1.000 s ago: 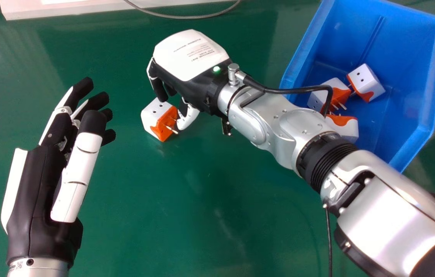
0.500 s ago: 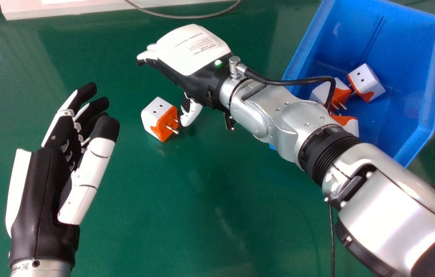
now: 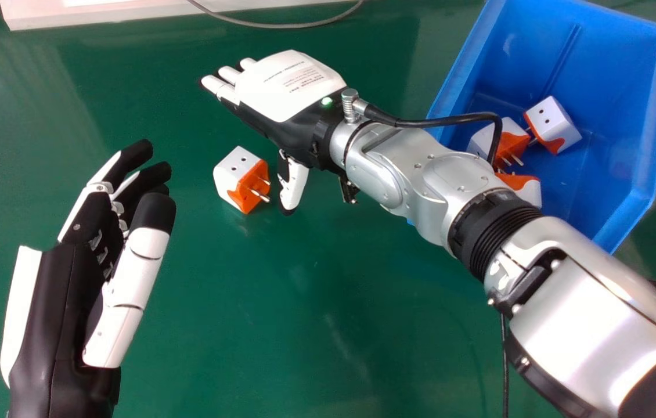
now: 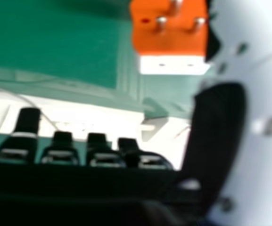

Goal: Pick all objects and put in blue box

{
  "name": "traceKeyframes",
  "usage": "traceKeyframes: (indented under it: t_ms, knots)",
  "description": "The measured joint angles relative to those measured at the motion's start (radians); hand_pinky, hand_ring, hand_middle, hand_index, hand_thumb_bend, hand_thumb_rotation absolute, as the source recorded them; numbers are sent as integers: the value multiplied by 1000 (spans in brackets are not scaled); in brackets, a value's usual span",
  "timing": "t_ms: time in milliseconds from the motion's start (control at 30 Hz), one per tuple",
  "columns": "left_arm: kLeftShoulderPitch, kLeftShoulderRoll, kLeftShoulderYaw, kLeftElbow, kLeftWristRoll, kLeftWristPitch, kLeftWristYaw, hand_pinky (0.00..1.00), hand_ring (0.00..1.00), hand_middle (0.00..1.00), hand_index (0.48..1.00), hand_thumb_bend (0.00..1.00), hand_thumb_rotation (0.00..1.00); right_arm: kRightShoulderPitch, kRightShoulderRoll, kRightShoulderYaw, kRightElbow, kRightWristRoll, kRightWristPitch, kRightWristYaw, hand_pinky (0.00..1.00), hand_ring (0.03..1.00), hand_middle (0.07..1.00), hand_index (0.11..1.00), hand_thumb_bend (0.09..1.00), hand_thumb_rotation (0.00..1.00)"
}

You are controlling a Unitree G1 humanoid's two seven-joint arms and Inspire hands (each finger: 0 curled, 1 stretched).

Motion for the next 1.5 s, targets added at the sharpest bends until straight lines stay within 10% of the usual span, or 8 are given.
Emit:
traceKeyframes:
  t_ms: [367,867,1133,1500]
  knots:
    - [75,-10,-18,-38,-22,-39,-5,799,846,846,864,697,833,17,14,4,-4,-1,-21,11,823,978,992,937,721,0]
    - [116,-10,-35,-74,-22,-39,-5,809,847,847,865,692,833,17,20,12,-2,-1,-42,13,713,886,893,832,410,0]
    - [138,-10,-37,-85,-27,-40,-5,812,847,847,866,690,834,23,21,19,-4,-1,-41,9,639,833,831,768,391,0]
    - [204,-8,-47,-122,-91,-62,-39,819,862,865,890,737,822,47,20,43,-19,-21,-16,-13,505,707,710,635,438,0]
